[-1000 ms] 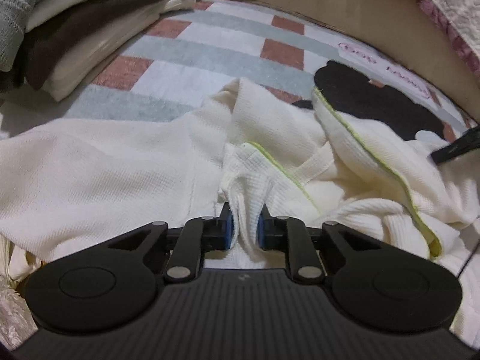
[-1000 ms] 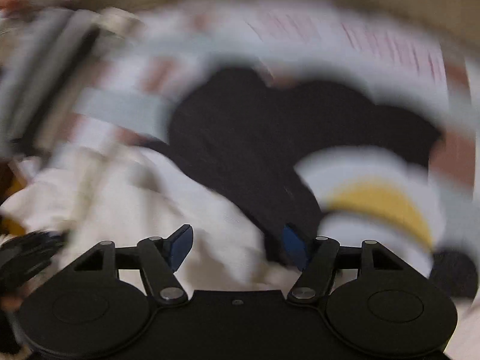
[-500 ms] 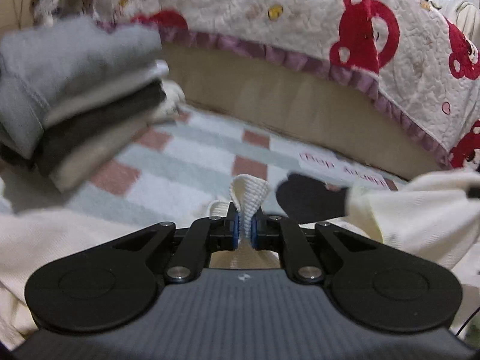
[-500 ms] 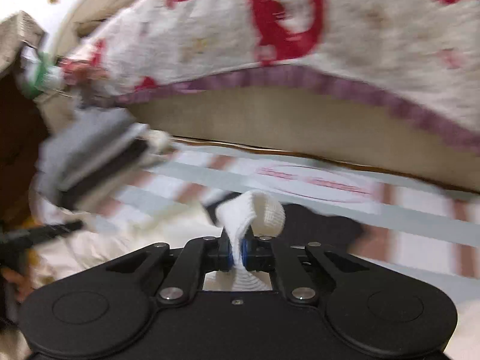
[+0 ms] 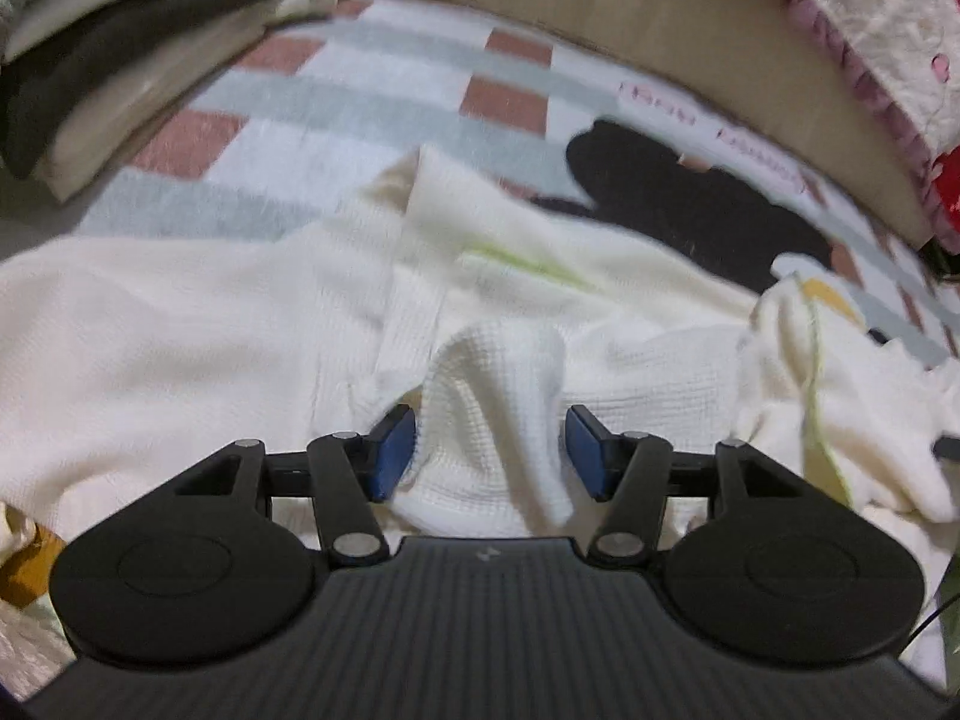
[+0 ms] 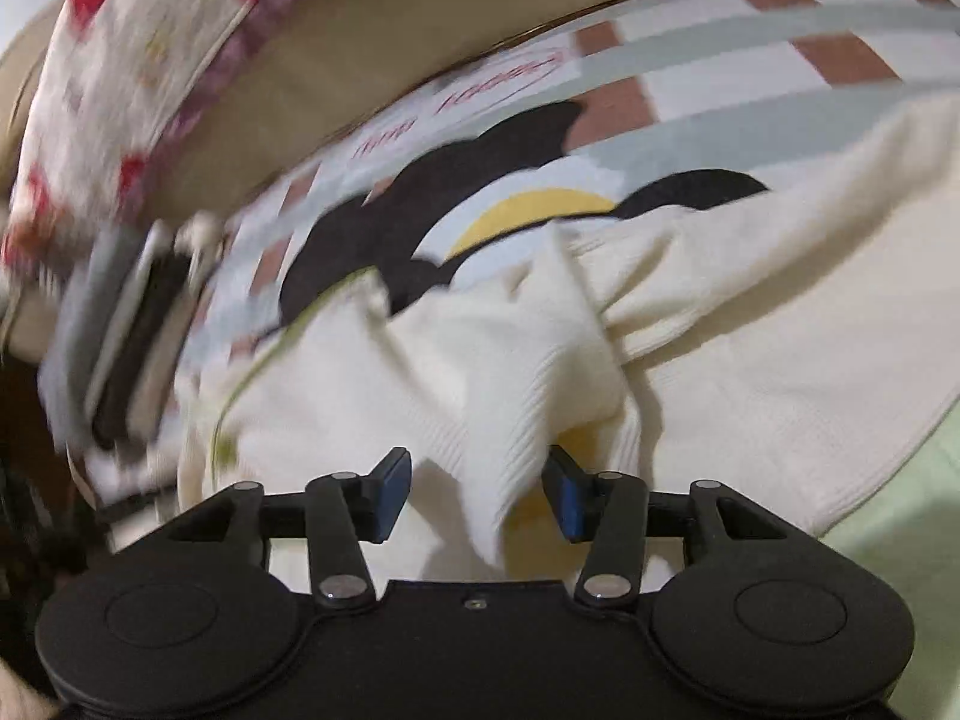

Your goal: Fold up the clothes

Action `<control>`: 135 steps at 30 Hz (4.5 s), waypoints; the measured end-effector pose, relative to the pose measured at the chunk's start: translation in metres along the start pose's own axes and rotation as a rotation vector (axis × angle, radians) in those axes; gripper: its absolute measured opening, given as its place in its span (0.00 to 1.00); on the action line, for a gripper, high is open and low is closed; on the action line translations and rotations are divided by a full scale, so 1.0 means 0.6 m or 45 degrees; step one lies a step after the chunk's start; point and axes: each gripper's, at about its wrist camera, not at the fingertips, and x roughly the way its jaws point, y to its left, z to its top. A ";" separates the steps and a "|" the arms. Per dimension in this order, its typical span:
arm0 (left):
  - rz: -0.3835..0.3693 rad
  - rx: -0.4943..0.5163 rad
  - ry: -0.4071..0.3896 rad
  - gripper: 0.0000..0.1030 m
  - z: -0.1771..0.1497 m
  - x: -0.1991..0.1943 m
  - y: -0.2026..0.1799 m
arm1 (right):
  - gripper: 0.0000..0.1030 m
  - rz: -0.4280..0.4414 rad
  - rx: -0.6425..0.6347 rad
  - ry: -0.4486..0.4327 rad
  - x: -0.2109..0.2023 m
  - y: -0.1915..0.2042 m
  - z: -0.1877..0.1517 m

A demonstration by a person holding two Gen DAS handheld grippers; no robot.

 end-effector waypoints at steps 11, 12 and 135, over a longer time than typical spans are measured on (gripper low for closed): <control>0.008 0.036 -0.329 0.06 0.017 -0.151 0.000 | 0.06 0.139 -0.582 -0.382 -0.081 0.123 -0.006; 0.026 0.055 -0.332 0.06 0.012 -0.164 -0.001 | 0.06 0.168 -0.596 -0.332 -0.094 0.126 -0.001; 0.049 -0.043 -0.130 0.62 0.321 0.242 0.053 | 0.46 -0.192 -0.335 -0.239 0.132 0.089 0.335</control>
